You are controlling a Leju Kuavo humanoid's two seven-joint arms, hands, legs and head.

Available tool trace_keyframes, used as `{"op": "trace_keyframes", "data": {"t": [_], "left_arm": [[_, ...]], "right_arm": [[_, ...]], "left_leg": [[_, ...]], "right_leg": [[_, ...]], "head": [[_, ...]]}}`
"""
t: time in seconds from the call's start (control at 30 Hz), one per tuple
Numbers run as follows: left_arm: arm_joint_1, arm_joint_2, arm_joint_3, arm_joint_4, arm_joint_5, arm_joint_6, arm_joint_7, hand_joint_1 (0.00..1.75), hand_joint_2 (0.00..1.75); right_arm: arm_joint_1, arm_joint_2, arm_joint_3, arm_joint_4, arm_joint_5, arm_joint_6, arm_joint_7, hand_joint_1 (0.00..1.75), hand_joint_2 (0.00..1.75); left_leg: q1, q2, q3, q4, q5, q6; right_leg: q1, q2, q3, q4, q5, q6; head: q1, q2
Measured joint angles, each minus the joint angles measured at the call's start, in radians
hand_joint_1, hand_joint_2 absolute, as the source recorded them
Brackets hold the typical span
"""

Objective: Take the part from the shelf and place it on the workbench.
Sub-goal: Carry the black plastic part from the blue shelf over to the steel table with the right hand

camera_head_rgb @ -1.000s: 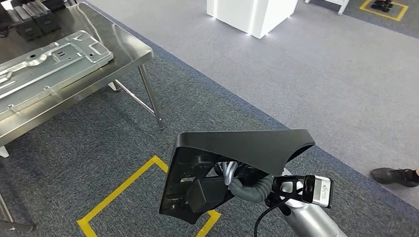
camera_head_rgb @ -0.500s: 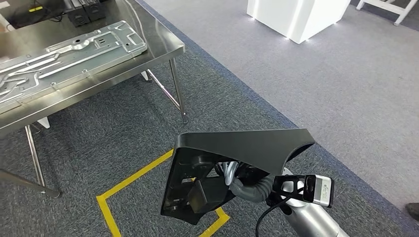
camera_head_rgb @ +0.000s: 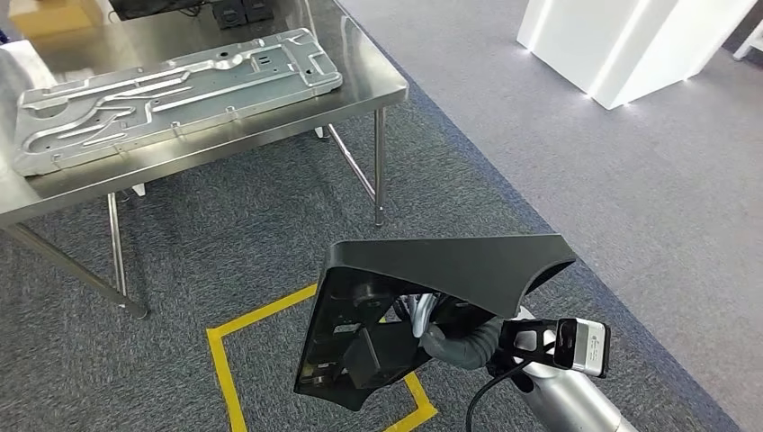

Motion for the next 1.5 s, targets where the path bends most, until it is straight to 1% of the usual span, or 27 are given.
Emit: {"op": "trace_keyframes", "data": {"t": [0.07, 0.1, 0.2, 0.23, 0.3, 0.37, 0.4, 0.43, 0.47, 0.53, 0.6, 0.67, 0.77, 0.8, 0.87, 0.93, 0.97, 1.0, 1.03, 1.1, 1.13, 1.23, 1.3, 1.4, 1.43, 1.47, 1.5], "left_arm": [[0.0, 0.0, 0.001, 0.0, 0.009, -0.006, 0.0, 0.0, 1.75], [0.0, 0.0, 0.002, 0.0, 0.013, -0.009, -0.001, 0.0, 1.75], [0.003, 0.001, 0.01, 0.0, 0.025, -0.021, -0.002, 0.0, 1.75], [0.003, 0.002, 0.014, 0.0, 0.029, -0.026, -0.002, 0.0, 1.75], [0.0, 0.004, 0.019, 0.0, 0.033, -0.034, -0.002, 0.0, 1.75], [-0.005, 0.005, 0.021, 0.0, 0.035, -0.039, -0.002, 0.0, 1.75], [-0.007, 0.005, 0.021, 0.0, 0.035, -0.04, -0.002, 0.0, 1.75], [-0.006, 0.005, 0.021, 0.0, 0.035, -0.042, -0.002, 0.0, 1.75], [-0.006, 0.005, 0.021, 0.0, 0.035, -0.043, -0.001, 0.0, 1.75], [-0.005, 0.006, 0.021, 0.0, 0.035, -0.046, -0.001, 0.0, 1.75], [-0.008, 0.007, 0.022, 0.0, 0.035, -0.05, -0.001, 0.0, 1.75], [-0.008, 0.007, 0.022, 0.0, 0.035, -0.052, -0.001, 0.0, 1.75], [-0.007, 0.007, 0.023, 0.0, 0.035, -0.061, -0.001, 0.0, 1.75], [-0.008, 0.007, 0.023, 0.0, 0.035, -0.065, -0.001, 0.0, 1.75], [-0.011, 0.007, 0.023, 0.0, 0.033, -0.075, -0.001, 0.0, 1.75], [-0.012, 0.007, 0.023, 0.0, 0.029, -0.079, -0.002, 0.0, 1.75], [-0.012, 0.007, 0.023, 0.0, 0.028, -0.081, -0.002, 0.0, 1.75], [-0.012, 0.007, 0.023, 0.0, 0.027, -0.082, -0.002, 0.0, 1.75], [-0.012, 0.007, 0.023, 0.0, 0.026, -0.083, -0.002, 0.0, 1.75], [-0.013, 0.008, 0.023, 0.0, 0.026, -0.085, -0.002, 0.0, 1.75], [-0.014, 0.008, 0.023, 0.0, 0.026, -0.085, -0.002, 0.0, 1.75], [-0.014, 0.009, 0.023, 0.0, 0.025, -0.085, -0.006, 0.0, 1.75], [-0.014, 0.01, 0.023, 0.0, 0.025, -0.085, -0.011, 0.0, 1.75], [-0.012, 0.01, 0.023, 0.0, 0.027, -0.08, -0.017, 0.0, 1.75], [-0.01, 0.009, 0.023, 0.0, 0.028, -0.079, -0.019, 0.0, 1.75], [-0.008, 0.008, 0.024, 0.0, 0.03, -0.077, -0.021, 0.0, 1.75], [-0.005, 0.008, 0.024, 0.0, 0.032, -0.075, -0.024, 0.0, 1.75]], "right_arm": [[-0.002, -0.002, 0.0, 0.0, -0.004, 0.0, 0.0, 1.71, 1.75], [-0.002, -0.002, 0.0, 0.0, -0.007, 0.0, -0.001, 1.71, 1.75], [-0.002, -0.002, 0.0, -0.002, -0.01, -0.003, -0.002, 1.71, 1.75], [-0.002, -0.003, 0.0, -0.003, -0.01, -0.005, -0.002, 1.71, 1.75], [-0.002, -0.003, 0.0, -0.008, -0.01, -0.008, -0.002, 1.71, 1.75], [0.0, -0.003, 0.0, -0.012, -0.01, -0.009, -0.003, 1.71, 1.75], [0.002, -0.003, 0.0, -0.012, -0.01, -0.009, -0.003, 1.71, 1.75], [0.003, -0.003, 0.0, -0.012, -0.01, -0.009, -0.003, 1.71, 1.75], [0.004, -0.003, 0.0, -0.012, -0.01, -0.009, -0.003, 1.71, 1.75], [0.005, -0.003, 0.0, -0.013, -0.01, -0.01, -0.003, 1.71, 1.75], [0.005, -0.003, -0.001, -0.015, -0.01, -0.011, -0.003, 1.71, 1.75], [0.005, -0.003, -0.001, -0.016, -0.01, -0.012, -0.003, 1.71, 1.75], [0.006, -0.003, -0.001, -0.019, -0.009, -0.015, -0.003, 1.71, 1.75], [0.007, -0.004, -0.001, -0.02, -0.009, -0.018, -0.003, 1.71, 1.75], [0.014, -0.008, -0.003, -0.022, -0.007, -0.025, -0.004, 1.71, 1.75], [0.023, -0.017, -0.004, -0.022, -0.008, -0.028, -0.006, 1.71, 1.75], [0.026, -0.023, -0.005, -0.022, -0.009, -0.028, -0.006, 1.71, 1.75], [0.027, -0.03, -0.006, -0.022, -0.01, -0.027, -0.007, 1.71, 1.75], [0.028, -0.035, -0.008, -0.022, -0.012, -0.027, -0.007, 1.71, 1.75], [0.028, -0.043, -0.012, -0.021, -0.013, -0.027, -0.008, 1.71, 1.75], [0.029, -0.045, -0.013, -0.022, -0.014, -0.026, -0.008, 1.71, 1.75], [0.034, -0.051, -0.018, -0.022, -0.017, -0.022, -0.008, 1.71, 1.75], [0.038, -0.058, -0.024, -0.023, -0.024, -0.014, -0.008, 1.71, 1.75], [0.052, -0.068, -0.038, -0.023, -0.035, 0.012, -0.008, 1.71, 1.75], [0.061, -0.07, -0.045, -0.023, -0.036, 0.024, -0.008, 1.71, 1.75], [0.071, -0.072, -0.054, -0.023, -0.034, 0.037, -0.008, 1.71, 1.75], [0.082, -0.073, -0.063, -0.025, -0.032, 0.05, -0.008, 1.71, 1.75]], "left_leg": [[-0.001, -0.016, -0.001, 0.008, -0.006, -0.008], [-0.002, -0.022, -0.004, 0.012, -0.008, -0.013], [-0.001, -0.029, -0.01, 0.012, -0.01, -0.029], [-0.001, -0.019, -0.012, 0.019, -0.017, -0.035], [0.0, 0.018, -0.042, 0.088, -0.06, -0.044], [0.002, 0.052, -0.106, 0.223, -0.124, -0.053], [0.004, 0.058, -0.133, 0.279, -0.142, -0.056], [0.006, 0.061, -0.145, 0.302, -0.141, -0.058], [0.006, 0.063, -0.137, 0.282, -0.12, -0.058], [0.006, 0.069, -0.071, 0.147, -0.049, -0.053], [0.0, 0.075, -0.016, 0.034, -0.013, -0.043], [-0.006, 0.075, -0.005, 0.011, -0.014, -0.033], [0.0, 0.07, -0.002, 0.003, -0.008, -0.015], [0.002, 0.069, -0.001, -0.001, -0.006, -0.009], [0.001, 0.068, -0.001, -0.001, -0.005, -0.002], [-0.002, 0.064, -0.002, 0.0, -0.007, 0.001], [-0.002, 0.062, -0.001, 0.002, -0.008, 0.001], [-0.003, 0.059, 0.0, 0.003, -0.009, 0.0], [-0.003, 0.057, 0.002, 0.004, -0.011, -0.001], [-0.007, 0.053, 0.004, 0.008, -0.017, -0.008], [-0.008, 0.052, 0.004, 0.009, -0.019, -0.013], [-0.007, 0.052, 0.005, 0.009, -0.025, -0.028], [-0.005, 0.056, -0.01, 0.049, -0.049, -0.038], [0.0, 0.062, -0.105, 0.238, -0.134, -0.05], [0.002, 0.063, -0.134, 0.289, -0.145, -0.052], [0.002, 0.064, -0.148, 0.305, -0.137, -0.053], [0.003, 0.064, -0.14, 0.278, -0.107, -0.052]], "right_leg": [[-0.001, 0.012, 0.057, -0.135, 0.061, -0.005], [0.0, 0.018, 0.071, -0.172, 0.072, -0.007], [0.001, 0.018, 0.074, -0.19, 0.074, -0.021], [0.0, 0.015, 0.077, -0.194, 0.076, -0.028], [-0.003, 0.006, 0.082, -0.202, 0.078, -0.04], [-0.001, -0.003, 0.082, -0.202, 0.077, -0.044], [0.0, -0.008, 0.082, -0.202, 0.077, -0.044], [0.001, -0.012, 0.082, -0.202, 0.076, -0.044], [0.001, -0.015, 0.084, -0.201, 0.075, -0.043], [0.001, -0.02, 0.089, -0.201, 0.072, -0.039], [0.004, -0.024, 0.091, -0.2, 0.069, -0.031], [0.007, -0.027, 0.09, -0.201, 0.069, -0.021], [0.006, -0.024, 0.086, -0.182, 0.052, -0.004], [0.005, -0.019, 0.07, -0.145, 0.028, 0.0], [0.003, -0.011, 0.006, -0.014, -0.036, 0.004], [0.002, -0.008, -0.049, 0.088, -0.063, 0.004], [0.002, -0.008, -0.05, 0.084, -0.047, 0.003], [0.002, -0.007, -0.031, 0.04, -0.014, 0.001], [0.002, -0.006, 0.002, -0.031, 0.025, -0.003], [0.005, -0.002, 0.06, -0.154, 0.069, -0.011], [0.007, -0.001, 0.073, -0.183, 0.074, -0.014], [0.008, -0.001, 0.079, -0.197, 0.071, -0.026], [0.004, -0.004, 0.087, -0.204, 0.071, -0.037], [0.003, -0.008, 0.096, -0.205, 0.064, -0.046], [0.003, -0.008, 0.1, -0.205, 0.06, -0.046], [0.003, -0.009, 0.105, -0.205, 0.055, -0.045], [0.003, -0.009, 0.113, -0.205, 0.049, -0.043]], "head": [[0.0, 0.0], [0.0, 0.0], [0.0, 0.0], [0.0, 0.0], [0.0, 0.0], [0.0, 0.0], [0.0, 0.0], [0.0, 0.0], [0.0, 0.0], [0.0, 0.0], [0.0, 0.0], [0.0, 0.0], [0.0, 0.0], [0.0, 0.0], [0.0, 0.0], [0.0, 0.0], [0.0, 0.0], [0.0, 0.0], [0.0, 0.0], [0.0, 0.0], [0.0, 0.0], [0.0, 0.0], [0.0, 0.0], [0.0, 0.0], [0.0, 0.0], [0.0, 0.0], [0.0, 0.0]]}}
